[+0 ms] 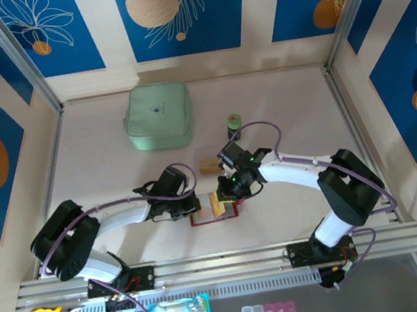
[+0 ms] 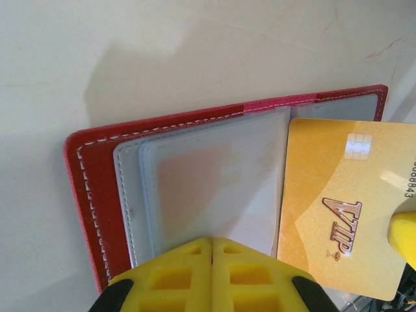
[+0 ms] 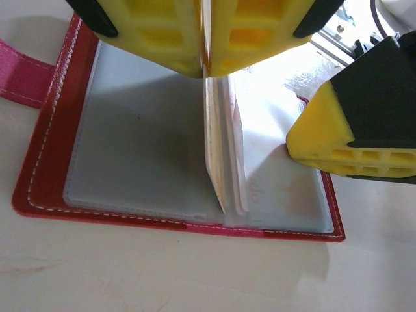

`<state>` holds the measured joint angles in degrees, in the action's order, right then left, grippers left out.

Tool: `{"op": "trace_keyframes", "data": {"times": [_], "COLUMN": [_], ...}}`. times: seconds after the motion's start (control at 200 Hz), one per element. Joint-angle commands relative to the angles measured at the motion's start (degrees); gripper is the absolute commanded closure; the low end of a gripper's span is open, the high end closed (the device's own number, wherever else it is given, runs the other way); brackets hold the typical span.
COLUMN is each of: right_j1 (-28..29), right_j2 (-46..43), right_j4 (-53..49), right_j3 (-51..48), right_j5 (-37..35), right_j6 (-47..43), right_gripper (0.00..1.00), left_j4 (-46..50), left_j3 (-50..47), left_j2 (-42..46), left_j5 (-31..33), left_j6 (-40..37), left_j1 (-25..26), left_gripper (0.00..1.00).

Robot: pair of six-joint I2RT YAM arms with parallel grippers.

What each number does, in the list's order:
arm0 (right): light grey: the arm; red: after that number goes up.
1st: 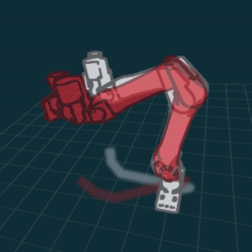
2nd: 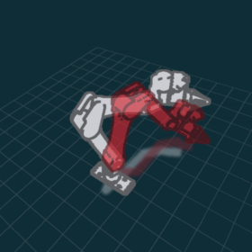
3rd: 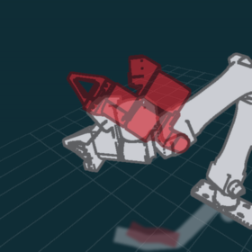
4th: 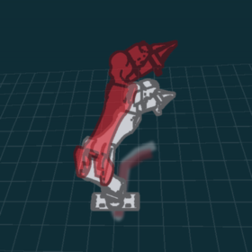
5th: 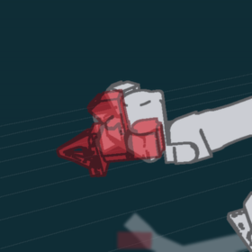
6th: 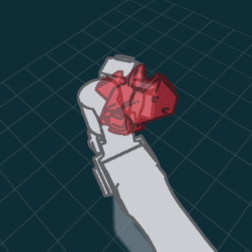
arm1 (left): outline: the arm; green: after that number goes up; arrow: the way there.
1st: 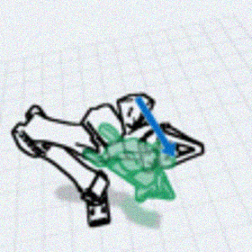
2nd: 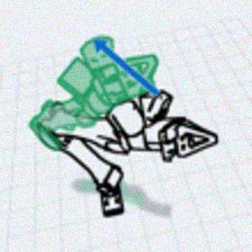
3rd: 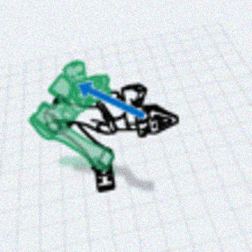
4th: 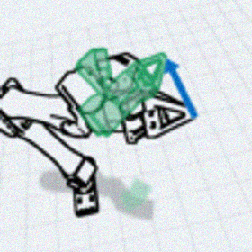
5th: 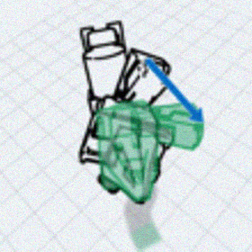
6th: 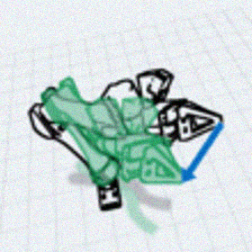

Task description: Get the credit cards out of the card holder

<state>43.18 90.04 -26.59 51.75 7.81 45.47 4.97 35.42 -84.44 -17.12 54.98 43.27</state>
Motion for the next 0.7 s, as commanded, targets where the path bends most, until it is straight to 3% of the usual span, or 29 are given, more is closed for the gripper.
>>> {"op": "trace_keyframes", "data": {"times": [0.0,0.4,0.585,0.695], "right_j1": [0.4,0.0,0.0,0.0], "right_j2": [-1.9,-4.3,-4.7,-3.8], "right_j4": [-0.3,-3.5,-9.2,-12.9], "right_j3": [-0.2,1.7,5.4,8.3], "right_j5": [-0.3,-2.0,-4.6,-4.7], "right_j6": [0.6,-3.0,-12.8,-23.0], "right_gripper": [0.89,0.92,0.93,0.94], "left_j4": [2.8,2.7,3.3,4.1], "left_j3": [1.0,2.2,2.0,1.3], "left_j2": [-0.2,1.7,4.1,5.8], "left_j5": [0.7,0.1,0.8,1.8], "left_j6": [-0.7,-0.2,-0.3,-0.3], "left_j1": [0.2,0.2,0.2,0.1], "left_gripper": [0.98,0.95,0.93,0.93]}}
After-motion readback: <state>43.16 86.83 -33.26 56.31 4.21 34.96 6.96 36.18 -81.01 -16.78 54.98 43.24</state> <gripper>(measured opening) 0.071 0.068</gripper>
